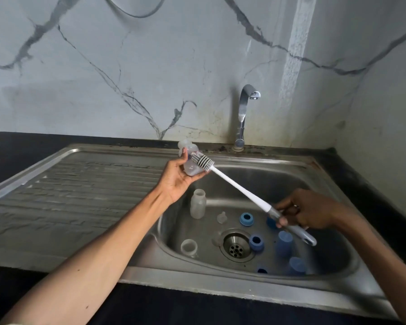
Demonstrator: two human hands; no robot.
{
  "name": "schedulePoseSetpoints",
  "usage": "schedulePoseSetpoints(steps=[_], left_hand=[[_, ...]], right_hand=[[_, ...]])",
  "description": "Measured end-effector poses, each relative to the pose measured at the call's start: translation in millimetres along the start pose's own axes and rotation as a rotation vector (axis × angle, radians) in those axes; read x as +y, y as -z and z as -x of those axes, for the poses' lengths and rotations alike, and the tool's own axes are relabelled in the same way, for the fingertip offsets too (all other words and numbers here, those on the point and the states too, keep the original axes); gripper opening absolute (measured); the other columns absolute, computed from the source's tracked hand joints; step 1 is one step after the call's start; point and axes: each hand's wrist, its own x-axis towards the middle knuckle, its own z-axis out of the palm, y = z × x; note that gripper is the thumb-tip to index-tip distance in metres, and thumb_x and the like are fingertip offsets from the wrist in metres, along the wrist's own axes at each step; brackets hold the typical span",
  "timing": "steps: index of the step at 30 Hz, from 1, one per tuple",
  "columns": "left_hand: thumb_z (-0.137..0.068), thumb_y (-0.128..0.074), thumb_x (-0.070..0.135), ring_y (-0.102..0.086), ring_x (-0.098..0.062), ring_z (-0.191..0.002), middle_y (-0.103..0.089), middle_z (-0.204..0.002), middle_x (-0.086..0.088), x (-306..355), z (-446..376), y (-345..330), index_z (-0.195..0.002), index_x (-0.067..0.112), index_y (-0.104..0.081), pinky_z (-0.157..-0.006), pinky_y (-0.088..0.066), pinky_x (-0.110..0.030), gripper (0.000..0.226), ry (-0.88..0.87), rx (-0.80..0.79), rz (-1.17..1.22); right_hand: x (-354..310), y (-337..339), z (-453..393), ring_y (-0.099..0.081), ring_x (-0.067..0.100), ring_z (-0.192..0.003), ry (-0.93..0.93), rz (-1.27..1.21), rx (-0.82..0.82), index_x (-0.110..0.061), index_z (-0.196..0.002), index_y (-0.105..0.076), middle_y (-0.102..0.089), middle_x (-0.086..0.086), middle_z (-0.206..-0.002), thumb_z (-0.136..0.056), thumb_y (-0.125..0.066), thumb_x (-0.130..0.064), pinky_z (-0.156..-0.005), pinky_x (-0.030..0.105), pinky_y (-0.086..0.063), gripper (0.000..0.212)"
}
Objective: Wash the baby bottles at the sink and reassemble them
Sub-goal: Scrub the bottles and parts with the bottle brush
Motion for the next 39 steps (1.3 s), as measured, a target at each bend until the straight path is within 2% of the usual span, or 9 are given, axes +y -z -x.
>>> schedulePoseSetpoints(steps=[4, 11, 15, 17, 19, 25, 32, 35, 39], left_hand=[[-0.084, -0.058, 0.007, -0.066, -0.037, -0.112, -0.062, -0.130, -0.023, -11.1, 0.2, -4.8, -0.125, 0.007, -0.054, -0.093, -0.051, -0.064, 0.042, 0.062, -0.051, -0.029], [-0.100, -0.052, 0.011, -0.064, -0.035, -0.107, -0.066, -0.115, -0.023, 3.5, -6.4, 3.2, -0.103, 0.008, -0.064, -0.077, -0.061, -0.052, 0.013, -0.031, 0.058, 0.075], [-0.082, -0.069, 0.012, -0.064, -0.038, -0.110, -0.066, -0.119, -0.024, 0.9, -4.3, -0.1, -0.104, 0.007, -0.066, -0.088, -0.057, -0.055, 0.023, 0.012, 0.003, 0.069], [-0.068, -0.083, 0.015, -0.066, -0.038, -0.111, -0.066, -0.123, -0.023, -0.7, -2.9, -0.7, -0.104, 0.005, -0.066, -0.092, -0.055, -0.056, 0.041, 0.031, -0.059, -0.024], [-0.065, -0.084, 0.016, -0.066, -0.039, -0.113, -0.066, -0.123, -0.023, -1.0, -2.4, -2.1, -0.097, 0.005, -0.069, -0.096, -0.051, -0.062, 0.036, 0.040, -0.121, -0.065], [-0.082, -0.065, 0.007, -0.054, -0.049, -0.125, -0.061, -0.131, -0.021, 3.8, 0.3, 1.7, -0.083, 0.009, -0.073, -0.095, -0.049, -0.065, 0.008, 0.001, -0.174, -0.042], [-0.084, -0.060, 0.003, -0.063, -0.041, -0.116, -0.068, -0.118, -0.018, -0.6, 0.4, -6.4, -0.091, 0.011, -0.067, -0.090, -0.053, -0.064, 0.012, -0.027, -0.204, -0.160], [-0.085, -0.060, 0.003, -0.059, -0.045, -0.121, -0.064, -0.126, -0.015, 6.7, -1.5, 0.1, -0.097, 0.011, -0.067, -0.093, -0.052, -0.064, 0.016, -0.061, -0.184, -0.173], [-0.088, -0.060, 0.003, -0.058, -0.042, -0.123, -0.059, -0.132, -0.014, 3.4, -1.8, 4.1, -0.108, 0.012, -0.066, -0.097, -0.047, -0.066, 0.024, -0.032, -0.225, -0.207]], right_hand=[[-8.9, -7.0, -6.6, -0.061, -0.005, -0.081, 0.043, -0.004, 0.092, -0.032, -0.121, -0.066, -0.068, -0.020, -0.092, -0.087, -0.071, -0.019, -0.071, 0.014, -0.043, 0.036], [1.3, 10.2, 6.4, -0.057, 0.001, -0.096, -0.046, 0.128, 0.036, -0.028, -0.129, -0.061, -0.066, -0.008, -0.120, -0.088, -0.069, -0.023, -0.091, 0.026, -0.046, 0.043], [-5.0, 1.9, 0.9, -0.058, 0.001, -0.091, -0.005, 0.083, 0.107, -0.030, -0.128, -0.061, -0.068, -0.008, -0.117, -0.089, -0.069, -0.021, -0.072, 0.013, -0.044, 0.041], [-8.4, -0.8, -1.4, -0.055, -0.001, -0.086, 0.009, 0.073, 0.139, -0.031, -0.128, -0.060, -0.067, -0.008, -0.118, -0.090, -0.067, -0.020, -0.070, 0.012, -0.040, 0.040], [-8.1, 1.4, 0.3, -0.056, 0.001, -0.086, -0.002, 0.052, 0.126, -0.029, -0.129, -0.060, -0.068, -0.009, -0.114, -0.091, -0.065, -0.019, -0.070, 0.014, -0.044, 0.039], [-2.0, 11.3, 8.0, -0.052, 0.001, -0.096, -0.046, 0.133, 0.101, -0.032, -0.127, -0.061, -0.065, -0.010, -0.122, -0.089, -0.068, -0.023, -0.093, 0.026, -0.045, 0.039], [-7.6, 5.2, 5.5, -0.051, -0.002, -0.093, -0.025, 0.119, 0.176, -0.031, -0.128, -0.059, -0.065, -0.009, -0.122, -0.089, -0.068, -0.022, -0.092, 0.025, -0.042, 0.041], [-2.8, 11.9, 11.3, -0.053, 0.002, -0.106, -0.047, 0.183, 0.160, -0.031, -0.128, -0.059, -0.064, -0.009, -0.127, -0.090, -0.068, -0.022, -0.101, 0.026, -0.036, 0.040], [-9.7, 8.4, 10.6, -0.051, 0.002, -0.103, -0.036, 0.193, 0.194, -0.031, -0.129, -0.060, -0.065, -0.009, -0.124, -0.091, -0.067, -0.023, -0.090, 0.020, -0.033, 0.040]])
